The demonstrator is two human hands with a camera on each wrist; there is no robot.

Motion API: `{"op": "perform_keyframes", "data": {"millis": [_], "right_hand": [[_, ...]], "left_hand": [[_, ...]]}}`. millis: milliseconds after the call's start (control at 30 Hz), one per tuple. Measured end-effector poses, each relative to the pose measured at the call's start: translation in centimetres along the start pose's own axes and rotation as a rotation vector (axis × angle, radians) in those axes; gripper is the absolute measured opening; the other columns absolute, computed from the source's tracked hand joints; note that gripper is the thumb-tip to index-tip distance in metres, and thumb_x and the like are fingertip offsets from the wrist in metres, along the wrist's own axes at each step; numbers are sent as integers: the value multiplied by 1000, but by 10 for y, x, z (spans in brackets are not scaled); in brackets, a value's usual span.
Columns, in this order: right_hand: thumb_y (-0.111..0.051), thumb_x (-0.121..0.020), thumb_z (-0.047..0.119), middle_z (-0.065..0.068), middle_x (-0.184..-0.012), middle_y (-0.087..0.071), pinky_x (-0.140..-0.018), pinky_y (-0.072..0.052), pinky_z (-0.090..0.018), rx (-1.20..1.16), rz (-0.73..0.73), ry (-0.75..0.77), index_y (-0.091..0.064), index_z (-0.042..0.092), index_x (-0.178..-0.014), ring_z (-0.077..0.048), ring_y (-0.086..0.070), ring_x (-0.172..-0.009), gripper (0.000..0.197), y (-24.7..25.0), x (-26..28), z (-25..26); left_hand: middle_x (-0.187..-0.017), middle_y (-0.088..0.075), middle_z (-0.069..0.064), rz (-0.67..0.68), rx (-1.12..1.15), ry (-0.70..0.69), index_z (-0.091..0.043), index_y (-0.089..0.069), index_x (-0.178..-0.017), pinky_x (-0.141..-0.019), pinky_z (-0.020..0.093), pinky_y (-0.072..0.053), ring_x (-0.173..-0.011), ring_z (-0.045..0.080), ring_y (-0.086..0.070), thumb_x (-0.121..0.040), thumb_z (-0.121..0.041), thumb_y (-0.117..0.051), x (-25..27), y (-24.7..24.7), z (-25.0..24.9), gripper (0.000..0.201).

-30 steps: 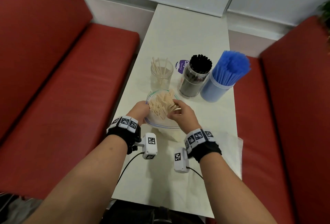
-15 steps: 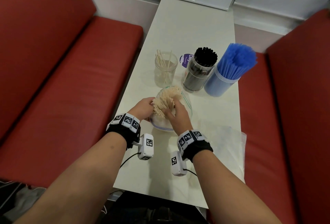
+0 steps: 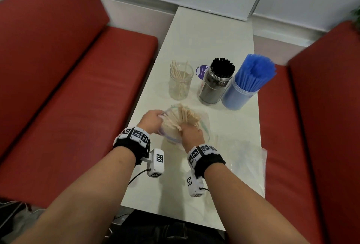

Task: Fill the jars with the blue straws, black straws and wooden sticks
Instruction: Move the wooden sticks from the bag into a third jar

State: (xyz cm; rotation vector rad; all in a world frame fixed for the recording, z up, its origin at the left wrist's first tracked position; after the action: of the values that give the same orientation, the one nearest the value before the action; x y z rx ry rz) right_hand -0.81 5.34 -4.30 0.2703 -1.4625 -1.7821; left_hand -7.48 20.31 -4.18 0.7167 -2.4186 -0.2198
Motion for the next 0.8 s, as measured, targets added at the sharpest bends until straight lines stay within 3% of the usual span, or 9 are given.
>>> {"op": "perform_keyframes", "data": {"millis": [67,133,233,300,333,467,567,667,800], "right_hand": [[-42,-103,11,-14,-119,-65,-100,-38,-44,-41,34,13,-54,14,-121,-35,-58,-115,22,0,2,-2],[-45,-101,10,-13,-119,-67,-99,-41,-43,-110,-22,52,-56,16,-128,-35,-60,-112,29,4,3,-5],[-45,-100,7,-16,-120,-67,-95,-44,-41,-117,-67,122,-55,16,-135,-37,-61,-109,38,3,8,-5],[-42,-100,5,-18,-126,-64,-96,-46,-41,9,44,150,-50,18,-142,-38,-61,-113,44,-6,13,-4],[-41,-101,4,-19,-131,-61,-97,-47,-41,60,94,162,-48,19,-144,-37,-60,-116,46,-10,14,-2],[-45,-98,4,-17,-131,-61,-96,-47,-42,38,35,231,-50,25,-141,-38,-59,-116,48,-6,15,5],[-45,-97,5,-11,-123,-66,-96,-43,-40,8,9,272,-55,26,-137,-33,-60,-114,46,-5,16,12],[-41,-98,8,-4,-116,-68,-101,-30,-43,64,74,287,-58,24,-119,-28,-60,-110,31,-8,20,20],[-40,-96,9,-2,-94,-69,-94,-31,-41,-93,-113,371,-49,22,-101,-27,-57,-81,17,13,26,44]], "left_hand": [[-111,-60,25,84,-69,88,-7,-53,-134,-56,44,-60,-87,44,-68,-95,6,-37,3,-7,16,44],[-115,-57,24,122,-56,155,-5,-51,-134,-59,47,-60,-95,47,-66,-97,2,-39,5,-11,28,39],[-109,-61,25,18,98,199,2,-60,-113,-75,57,-58,-99,46,-65,-93,6,-44,5,-6,45,26],[-105,-65,25,-72,194,231,0,-63,-91,-83,56,-55,-101,42,-65,-88,9,-46,5,-2,55,19],[-101,-65,22,-67,236,261,-4,-63,-88,-80,53,-57,-96,39,-66,-88,9,-45,7,-2,59,22],[-92,-60,12,26,264,274,-15,-62,-97,-59,34,-55,-80,26,-61,-87,8,-37,12,-7,58,35],[-92,-60,7,3,252,253,-19,-61,-105,-62,33,-53,-85,24,-57,-83,8,-35,11,-2,49,44],[-89,-60,10,-3,285,188,-16,-58,-115,-62,36,-56,-72,22,-59,-83,11,-34,10,0,37,48],[-92,-60,20,-120,323,90,-8,-53,-127,-71,40,-55,-74,27,-59,-87,13,-44,7,12,32,46]]}}
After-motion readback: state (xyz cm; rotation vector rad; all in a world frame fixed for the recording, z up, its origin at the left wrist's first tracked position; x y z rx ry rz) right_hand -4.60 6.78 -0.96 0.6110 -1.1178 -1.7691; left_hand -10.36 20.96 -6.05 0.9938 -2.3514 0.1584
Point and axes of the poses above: each hand's wrist, its own x-axis away from the middle knuckle, its own y-axis out of the back of the hand, z = x × y, the point moved 4 cm from there along -x, towards the middle knuckle
